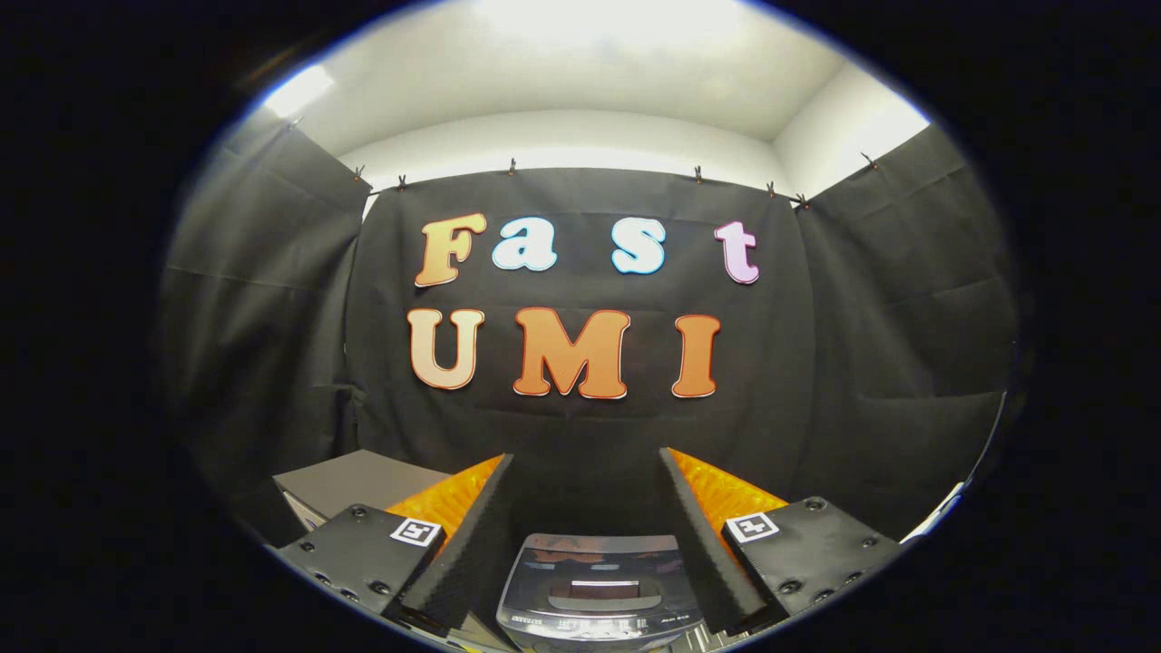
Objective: Put the clothes into the washing machine and then close the washing machine lid.
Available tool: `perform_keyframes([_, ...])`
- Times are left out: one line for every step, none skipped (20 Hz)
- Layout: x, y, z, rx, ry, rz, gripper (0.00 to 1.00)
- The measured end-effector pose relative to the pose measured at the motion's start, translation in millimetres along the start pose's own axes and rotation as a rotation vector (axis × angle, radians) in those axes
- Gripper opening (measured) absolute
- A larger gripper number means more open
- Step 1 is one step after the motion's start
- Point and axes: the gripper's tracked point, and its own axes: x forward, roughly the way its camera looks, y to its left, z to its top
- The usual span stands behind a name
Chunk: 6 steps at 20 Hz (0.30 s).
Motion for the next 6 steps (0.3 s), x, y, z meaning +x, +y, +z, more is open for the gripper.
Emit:
perform_keyframes([-7,-2,1,0.001,-0.003,0.0,0.98])
perform_keyframes([-12,-6,0,-0.004,0.005,0.0,0.98])
perform_keyframes([-17,-10,-4,-0.009,0.017,0.001,0.98])
perform_keyframes([-22,-13,-5,-0.01,0.019,0.001,0.98])
perform_keyframes([-26,-16,-4,-0.006,0.018,0.005,0.98])
perform_keyframes([-30,-18,-3,0.001,0.014,0.013,0.98])
